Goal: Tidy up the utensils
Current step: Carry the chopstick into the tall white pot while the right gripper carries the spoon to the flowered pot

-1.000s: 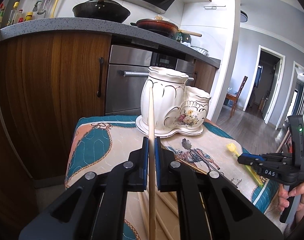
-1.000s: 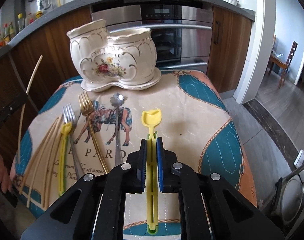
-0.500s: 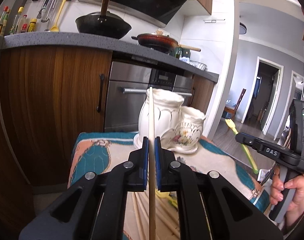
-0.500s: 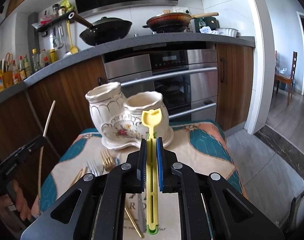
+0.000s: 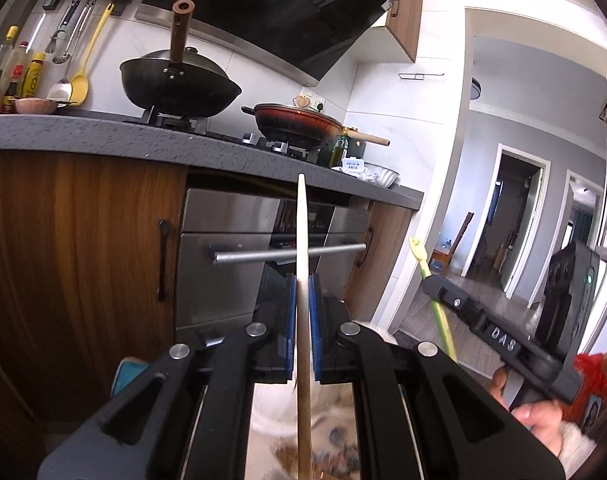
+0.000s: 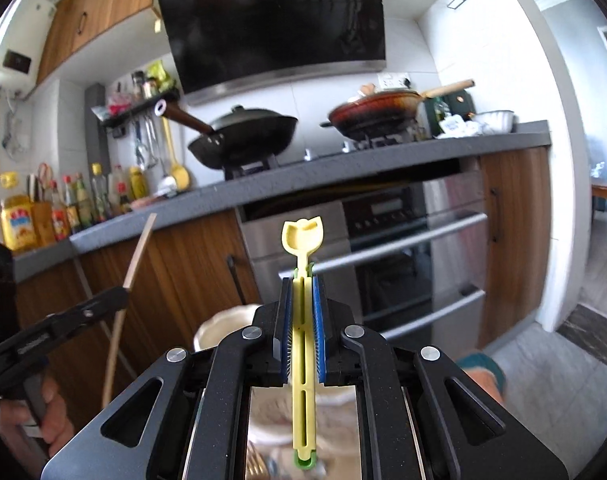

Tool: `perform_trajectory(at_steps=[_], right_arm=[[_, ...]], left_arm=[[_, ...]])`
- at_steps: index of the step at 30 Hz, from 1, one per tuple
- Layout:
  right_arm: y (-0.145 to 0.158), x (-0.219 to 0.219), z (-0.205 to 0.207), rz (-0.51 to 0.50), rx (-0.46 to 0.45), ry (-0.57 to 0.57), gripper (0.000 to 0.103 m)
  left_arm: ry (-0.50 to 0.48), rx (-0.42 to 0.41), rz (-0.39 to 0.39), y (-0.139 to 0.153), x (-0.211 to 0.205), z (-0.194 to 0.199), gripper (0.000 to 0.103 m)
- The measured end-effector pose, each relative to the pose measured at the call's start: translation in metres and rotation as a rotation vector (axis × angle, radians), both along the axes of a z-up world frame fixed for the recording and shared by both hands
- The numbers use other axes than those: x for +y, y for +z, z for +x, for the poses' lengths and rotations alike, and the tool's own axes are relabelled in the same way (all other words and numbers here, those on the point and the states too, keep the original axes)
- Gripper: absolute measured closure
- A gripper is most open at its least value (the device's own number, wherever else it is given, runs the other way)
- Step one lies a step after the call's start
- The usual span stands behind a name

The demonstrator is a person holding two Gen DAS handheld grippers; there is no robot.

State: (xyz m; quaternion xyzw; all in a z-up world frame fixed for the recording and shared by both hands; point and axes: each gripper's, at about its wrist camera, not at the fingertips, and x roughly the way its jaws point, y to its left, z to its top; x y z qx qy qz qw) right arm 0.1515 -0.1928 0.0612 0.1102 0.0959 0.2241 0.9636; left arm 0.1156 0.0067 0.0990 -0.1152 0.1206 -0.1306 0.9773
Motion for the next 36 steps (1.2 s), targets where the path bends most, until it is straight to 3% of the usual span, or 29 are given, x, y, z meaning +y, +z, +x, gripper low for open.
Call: perform_trajectory(at_steps=[6, 13, 18, 30, 36], right_arm=[[-0.004, -0.006, 0.044, 0.131, 0.008, 0.043, 0.092], [-0.028, -0.012, 0.081, 0.197, 0.109, 0.069, 0.092], [-0.038, -0.007, 0.086, 0.165, 0.131, 0.062, 0.092], [-0.049, 0.012, 0.069, -0.021, 0.106, 0.007, 0.092], [-0.049, 0.010, 0.047, -0.063, 0.099, 0.000, 0.092]], left_arm=[[0.010, -0.099, 0.004, 0.027, -0.022, 0.040, 0.097], [0.082, -0.102, 0.064, 0.013, -0.039, 0.083, 0.097], [0.144, -0.108, 0.101, 0.000, -0.037, 0.089, 0.097], [0.110, -0.043, 0.105, -0.016, -0.026, 0.049, 0.097], [0.109, -0.047, 0.187, -0.023, -0.038, 0.018, 0.097]])
